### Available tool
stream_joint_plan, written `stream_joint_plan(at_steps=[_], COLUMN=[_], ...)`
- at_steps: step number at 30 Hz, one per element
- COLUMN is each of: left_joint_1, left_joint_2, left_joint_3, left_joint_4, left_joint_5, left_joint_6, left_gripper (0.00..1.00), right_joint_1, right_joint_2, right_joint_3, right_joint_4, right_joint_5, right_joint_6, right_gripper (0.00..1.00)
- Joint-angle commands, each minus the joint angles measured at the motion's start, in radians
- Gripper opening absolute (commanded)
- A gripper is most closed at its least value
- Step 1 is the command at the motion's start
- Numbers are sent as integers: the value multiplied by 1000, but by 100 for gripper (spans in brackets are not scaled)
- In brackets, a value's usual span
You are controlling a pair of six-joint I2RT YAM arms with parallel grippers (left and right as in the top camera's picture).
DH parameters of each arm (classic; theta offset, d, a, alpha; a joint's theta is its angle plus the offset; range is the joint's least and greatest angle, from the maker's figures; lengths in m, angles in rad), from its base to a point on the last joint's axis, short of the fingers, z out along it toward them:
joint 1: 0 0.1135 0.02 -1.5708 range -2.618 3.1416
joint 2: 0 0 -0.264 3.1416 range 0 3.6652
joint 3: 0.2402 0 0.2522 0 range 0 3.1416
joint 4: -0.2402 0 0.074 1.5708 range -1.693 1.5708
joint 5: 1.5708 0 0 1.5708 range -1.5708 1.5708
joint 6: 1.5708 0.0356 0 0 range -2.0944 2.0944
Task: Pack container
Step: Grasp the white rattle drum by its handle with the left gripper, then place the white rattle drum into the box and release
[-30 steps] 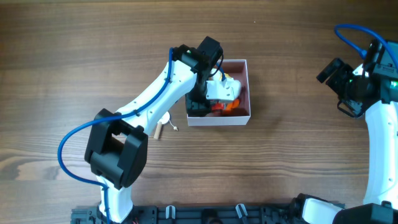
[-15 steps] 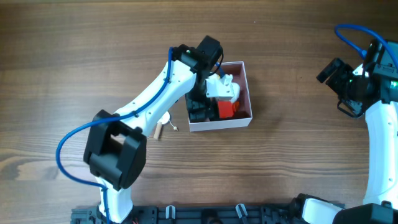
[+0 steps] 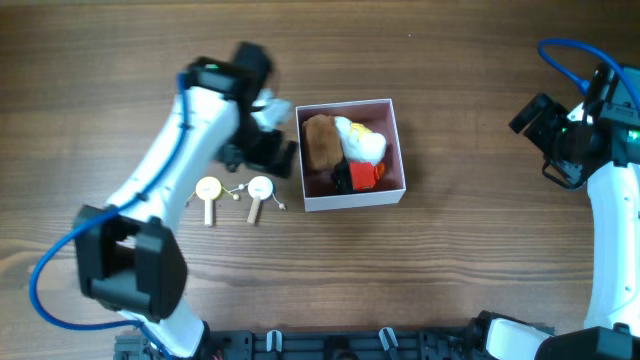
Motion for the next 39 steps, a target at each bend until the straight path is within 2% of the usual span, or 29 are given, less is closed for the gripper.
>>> stream_joint_plan(at_steps=[1, 4, 6, 9, 11, 15, 18, 22, 23, 24, 25, 26, 27, 30, 33, 36, 39], left_joint_1=[144, 164, 140, 90, 50, -4, -15, -15, -15, -15, -15, -15, -15, -15, -15, -19, -50], left_joint_2=[4, 4, 4, 4, 4, 4, 4, 4, 4, 4, 4, 4, 4, 1, -14, -42, -66], left_joint_3=[-134, -251, -312, -359, -385, -447, -480, -511, -514, -514, -514, -514, -514, -502, -427, -256, -76], left_joint_4=[37, 125, 176, 235, 266, 353, 401, 443, 450, 452, 451, 447, 443, 403, 296, 126, 25], left_joint_5=[92, 71, 49, -18, -73, -83, -90, -116, -116, -116, -116, -116, -116, -116, -116, -103, -40], left_joint_6=[-192, -192, -152, -152, -152, -152, -151, -151, -151, -151, -151, -151, -151, -151, -151, -152, -151], left_gripper=[100, 93, 88, 83, 75, 63, 49, 48, 45, 37, 18, 11, 8, 6, 4, 5, 7], right_joint_1=[1, 1, 1, 1, 1, 1, 1, 1, 1, 1, 1, 1, 1, 1, 1, 1, 1], right_joint_2=[5, 5, 5, 5, 5, 5, 5, 5, 5, 5, 5, 5, 5, 5, 5, 5, 5], right_joint_3=[8, 8, 8, 8, 8, 8, 8, 8, 8, 8, 8, 8, 8, 8, 8, 8, 8], right_joint_4=[2, 2, 2, 2, 2, 2, 2, 2, 2, 2, 2, 2, 2, 2, 2, 2, 2], right_joint_5=[-12, -13, -13, -13, -13, -12, -13, -13, -13, -13, -12, -13, -13, -13, -13, -13, -13], right_joint_6=[2, 2, 2, 2, 2, 2, 2, 2, 2, 2, 2, 2, 2, 2, 2, 2, 2], right_gripper=[99, 100, 100, 100, 100, 100, 100, 100, 100, 100, 100, 100, 100, 100, 99, 100, 100])
